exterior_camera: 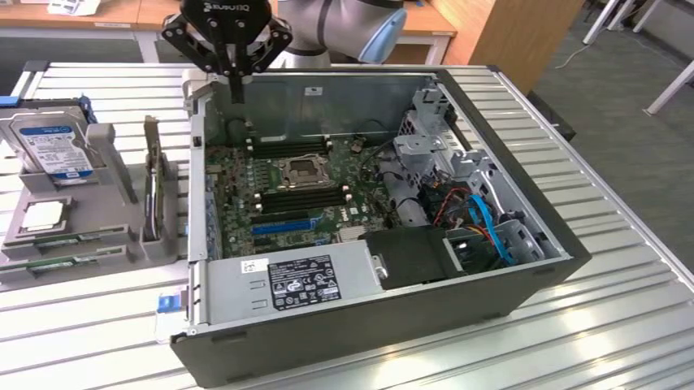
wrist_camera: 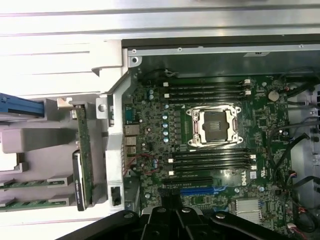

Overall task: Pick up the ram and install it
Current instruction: 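Reach for the ram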

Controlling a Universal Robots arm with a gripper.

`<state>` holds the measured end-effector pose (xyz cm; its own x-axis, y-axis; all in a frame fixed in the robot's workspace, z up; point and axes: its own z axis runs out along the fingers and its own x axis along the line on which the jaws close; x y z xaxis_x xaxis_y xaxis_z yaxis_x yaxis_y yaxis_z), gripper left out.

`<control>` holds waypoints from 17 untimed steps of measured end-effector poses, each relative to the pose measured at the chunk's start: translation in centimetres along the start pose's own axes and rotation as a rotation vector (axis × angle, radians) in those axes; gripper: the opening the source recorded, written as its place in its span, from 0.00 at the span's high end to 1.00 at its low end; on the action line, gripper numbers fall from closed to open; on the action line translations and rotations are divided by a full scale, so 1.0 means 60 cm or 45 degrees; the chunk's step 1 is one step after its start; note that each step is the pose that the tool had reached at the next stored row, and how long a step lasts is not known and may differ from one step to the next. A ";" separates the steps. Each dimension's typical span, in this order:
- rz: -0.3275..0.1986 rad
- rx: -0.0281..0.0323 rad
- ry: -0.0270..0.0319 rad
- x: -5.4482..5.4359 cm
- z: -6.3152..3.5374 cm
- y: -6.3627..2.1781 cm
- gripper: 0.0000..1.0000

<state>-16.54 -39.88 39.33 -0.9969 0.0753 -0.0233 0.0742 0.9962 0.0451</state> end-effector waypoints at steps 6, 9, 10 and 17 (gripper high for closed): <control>0.000 0.0001 0.0000 0.026 -0.001 -0.002 0.90; 0.000 0.0000 0.0000 0.039 -0.001 -0.003 0.90; 0.000 0.0001 0.0001 0.043 -0.001 -0.003 0.90; 0.000 0.0000 0.0000 0.071 -0.002 -0.005 0.90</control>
<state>-20.84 -39.89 39.32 -0.9969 0.0752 -0.0233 0.0741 0.9962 0.0451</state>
